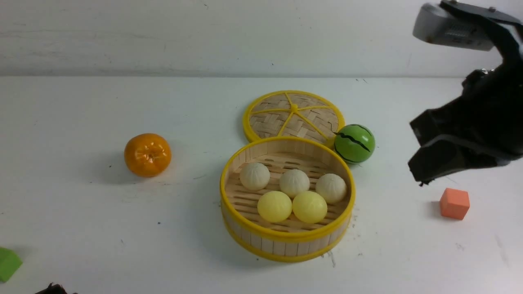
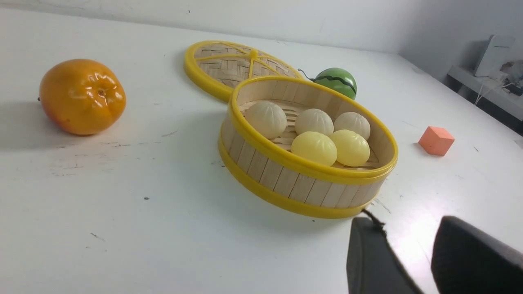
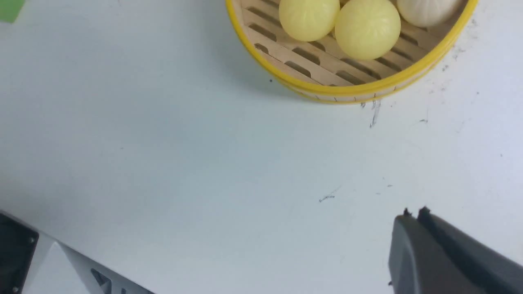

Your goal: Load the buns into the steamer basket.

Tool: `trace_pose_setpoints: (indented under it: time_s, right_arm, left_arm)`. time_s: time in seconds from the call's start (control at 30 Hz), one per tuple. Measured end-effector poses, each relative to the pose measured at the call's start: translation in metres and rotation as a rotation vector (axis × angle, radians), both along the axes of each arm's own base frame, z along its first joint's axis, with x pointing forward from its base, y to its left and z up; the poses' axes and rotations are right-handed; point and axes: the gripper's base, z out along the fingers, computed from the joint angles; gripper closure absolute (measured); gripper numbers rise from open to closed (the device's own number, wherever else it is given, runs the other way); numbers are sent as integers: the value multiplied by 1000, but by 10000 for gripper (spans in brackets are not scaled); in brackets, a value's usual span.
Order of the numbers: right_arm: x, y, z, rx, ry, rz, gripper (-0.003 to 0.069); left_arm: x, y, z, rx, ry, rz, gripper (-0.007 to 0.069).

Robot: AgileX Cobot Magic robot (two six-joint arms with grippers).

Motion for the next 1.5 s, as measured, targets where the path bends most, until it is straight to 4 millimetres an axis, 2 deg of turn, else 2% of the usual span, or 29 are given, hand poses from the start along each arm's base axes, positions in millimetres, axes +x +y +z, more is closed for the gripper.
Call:
trace_pose_setpoints:
  time_s: [0.07,0.27,0.33,0.43,0.53,0.6,0.67,0.73,0.8,0.83,0.87,0.93,1.5]
  right_arm:
    - [-10,-5,8,15,-31,0,680]
    - [-17,-13,14,-1,-74,-11,678]
    - [-30,-32,14,-69,-140,-49,678]
    - [-55,-59,0,-99,-228,-131,678]
    - [-89,-84,-38,-72,-393,-233,678]
    - [-113,-101,-80,-55,-547,-324,678]
    - [-128,-108,-111,-39,-616,-382,678]
    - [-146,-115,-156,-19,-690,-444,678]
    - [-154,-119,-190,-16,-778,-494,678]
    - [-155,-119,-197,-15,-782,-498,678]
    - [-156,-121,-215,-20,-806,-522,678]
    - [-157,-122,-230,-37,-775,-536,678]
    - [-158,-123,-231,-61,-776,-537,669]
  left_arm:
    - [0,0,0,0,0,0,396]
    - [0,0,0,0,0,0,389]
    - [0,0,0,0,0,0,387]
    - [0,0,0,0,0,0,387]
    - [0,0,0,0,0,0,387]
    - [0,0,0,0,0,0,387]
    - [0,0,0,0,0,0,387]
    - [0,0,0,0,0,0,387]
    - [0,0,0,0,0,0,387]
    - [0,0,0,0,0,0,387]
    - [0,0,0,0,0,0,387]
    - [0,0,0,0,0,0,387]
    - [0,0,0,1,3,0,387]
